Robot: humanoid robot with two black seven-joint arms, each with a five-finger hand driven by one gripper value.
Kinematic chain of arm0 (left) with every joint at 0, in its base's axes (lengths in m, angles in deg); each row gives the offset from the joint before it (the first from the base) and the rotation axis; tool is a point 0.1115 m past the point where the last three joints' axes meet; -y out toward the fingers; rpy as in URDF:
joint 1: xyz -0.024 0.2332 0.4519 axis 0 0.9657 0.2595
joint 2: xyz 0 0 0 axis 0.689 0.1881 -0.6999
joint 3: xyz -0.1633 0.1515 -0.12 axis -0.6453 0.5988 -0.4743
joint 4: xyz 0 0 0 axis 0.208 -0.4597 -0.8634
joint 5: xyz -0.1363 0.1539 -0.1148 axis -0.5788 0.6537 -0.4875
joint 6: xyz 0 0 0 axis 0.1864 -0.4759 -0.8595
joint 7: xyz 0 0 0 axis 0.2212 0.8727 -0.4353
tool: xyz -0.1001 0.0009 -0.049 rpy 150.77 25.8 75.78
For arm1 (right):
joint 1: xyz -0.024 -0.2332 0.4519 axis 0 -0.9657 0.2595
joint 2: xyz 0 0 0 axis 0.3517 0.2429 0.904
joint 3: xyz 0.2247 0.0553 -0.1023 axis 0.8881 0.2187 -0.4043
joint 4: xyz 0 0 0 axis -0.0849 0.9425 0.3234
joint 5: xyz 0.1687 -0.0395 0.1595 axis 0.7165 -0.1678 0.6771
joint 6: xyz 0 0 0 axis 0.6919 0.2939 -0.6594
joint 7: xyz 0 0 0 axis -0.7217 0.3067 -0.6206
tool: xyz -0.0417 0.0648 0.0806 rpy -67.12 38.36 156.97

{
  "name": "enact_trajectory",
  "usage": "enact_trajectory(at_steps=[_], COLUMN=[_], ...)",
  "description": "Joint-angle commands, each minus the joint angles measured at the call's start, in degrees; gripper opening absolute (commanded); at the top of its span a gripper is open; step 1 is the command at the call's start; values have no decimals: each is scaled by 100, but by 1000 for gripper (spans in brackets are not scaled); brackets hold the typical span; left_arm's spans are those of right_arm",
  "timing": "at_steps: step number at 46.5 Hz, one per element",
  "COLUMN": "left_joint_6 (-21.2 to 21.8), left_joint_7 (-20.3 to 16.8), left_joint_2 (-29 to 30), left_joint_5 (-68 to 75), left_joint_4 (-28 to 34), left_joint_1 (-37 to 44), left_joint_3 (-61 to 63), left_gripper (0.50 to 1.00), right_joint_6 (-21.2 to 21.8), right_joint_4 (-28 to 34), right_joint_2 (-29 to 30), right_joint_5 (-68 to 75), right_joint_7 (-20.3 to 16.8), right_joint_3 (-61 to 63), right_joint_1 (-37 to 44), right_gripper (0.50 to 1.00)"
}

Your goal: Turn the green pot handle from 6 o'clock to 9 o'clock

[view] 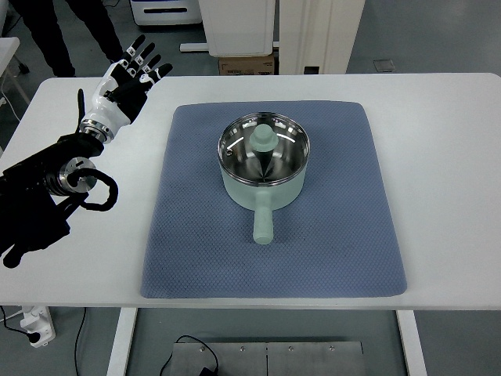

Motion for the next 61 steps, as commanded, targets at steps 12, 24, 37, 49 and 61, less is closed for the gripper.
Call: enact_trajectory(at_steps=[12,24,37,49,61], left_joint_6=[12,-6,-392,-893,-1306], left_joint_7=[-441,-441,-406,-388,-379], left_joint_2=[1074,1434,1355,1399,1417], left_joint_5=[1596,2914,4268,5164,6043], left_joint_4=[-2224,-3464,-3886,-4624,-4950], left_joint_1=[-245,-623,-1185,-1379,-1449], left_joint_3=[-682,-708,-708,-682,-410], left_gripper=[1000,1000,1000,1000,1000], right_joint_6=[-5,4,4,4,-5], right_joint_4=[3,3,3,-5,-5], right_joint_2=[0,0,0,0,0], right_joint_5=[3,-5,3,3,-5], right_joint_7=[0,0,0,0,0], right_joint_3=[0,0,0,0,0], right_joint_1=[8,-1,-1,-1,8], right_gripper=[1000,1000,1000,1000,1000])
